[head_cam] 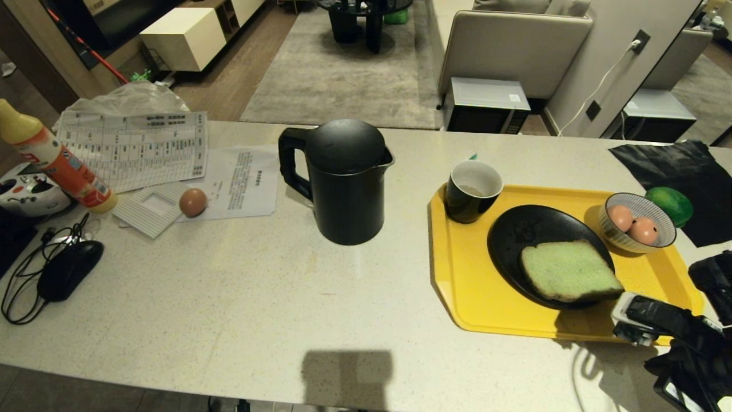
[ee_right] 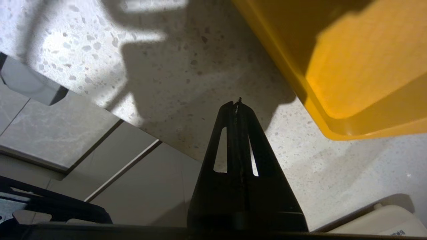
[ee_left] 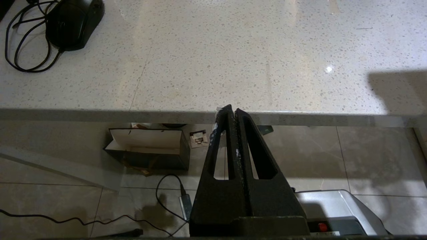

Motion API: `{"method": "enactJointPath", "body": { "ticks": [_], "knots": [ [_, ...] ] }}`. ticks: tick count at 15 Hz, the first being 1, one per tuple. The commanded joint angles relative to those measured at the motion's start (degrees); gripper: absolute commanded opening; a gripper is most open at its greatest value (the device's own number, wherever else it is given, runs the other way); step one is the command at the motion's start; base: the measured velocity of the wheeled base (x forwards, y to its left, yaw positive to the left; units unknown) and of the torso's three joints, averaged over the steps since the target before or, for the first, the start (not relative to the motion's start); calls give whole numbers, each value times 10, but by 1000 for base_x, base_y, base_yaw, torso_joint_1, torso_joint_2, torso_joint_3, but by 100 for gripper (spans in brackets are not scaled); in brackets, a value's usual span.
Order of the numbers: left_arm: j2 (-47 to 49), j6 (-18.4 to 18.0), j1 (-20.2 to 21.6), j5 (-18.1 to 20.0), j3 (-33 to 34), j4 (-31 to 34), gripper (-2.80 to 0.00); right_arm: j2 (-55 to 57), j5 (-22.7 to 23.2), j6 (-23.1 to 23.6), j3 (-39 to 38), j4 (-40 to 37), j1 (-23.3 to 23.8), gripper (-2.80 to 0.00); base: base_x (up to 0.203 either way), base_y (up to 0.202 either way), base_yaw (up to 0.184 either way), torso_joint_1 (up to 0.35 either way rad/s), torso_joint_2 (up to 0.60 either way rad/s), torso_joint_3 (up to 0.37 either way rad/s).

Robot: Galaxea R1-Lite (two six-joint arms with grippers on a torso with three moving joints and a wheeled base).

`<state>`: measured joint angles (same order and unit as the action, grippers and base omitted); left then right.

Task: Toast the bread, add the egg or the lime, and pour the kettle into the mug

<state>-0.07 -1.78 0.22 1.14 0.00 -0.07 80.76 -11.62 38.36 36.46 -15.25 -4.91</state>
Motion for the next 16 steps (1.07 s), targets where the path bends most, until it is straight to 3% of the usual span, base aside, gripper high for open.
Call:
{"method": "enactJointPath", "body": {
  "ticks": [1, 7, 16],
  "knots": [
    [0, 0, 0, 0, 0, 0, -280, 24, -1, 2, -7, 14, -15, -280, 0, 0, 0, 0, 0, 0],
    [0, 0, 0, 0, 0, 0, -280, 45, -1, -2, -14, 53, -43, -280, 0, 0, 0, 0, 0, 0],
    [0, 0, 0, 0, 0, 0, -280, 55, -1, -19, -19, 54, -77, -280, 0, 0, 0, 0, 0, 0]
  ]
}}
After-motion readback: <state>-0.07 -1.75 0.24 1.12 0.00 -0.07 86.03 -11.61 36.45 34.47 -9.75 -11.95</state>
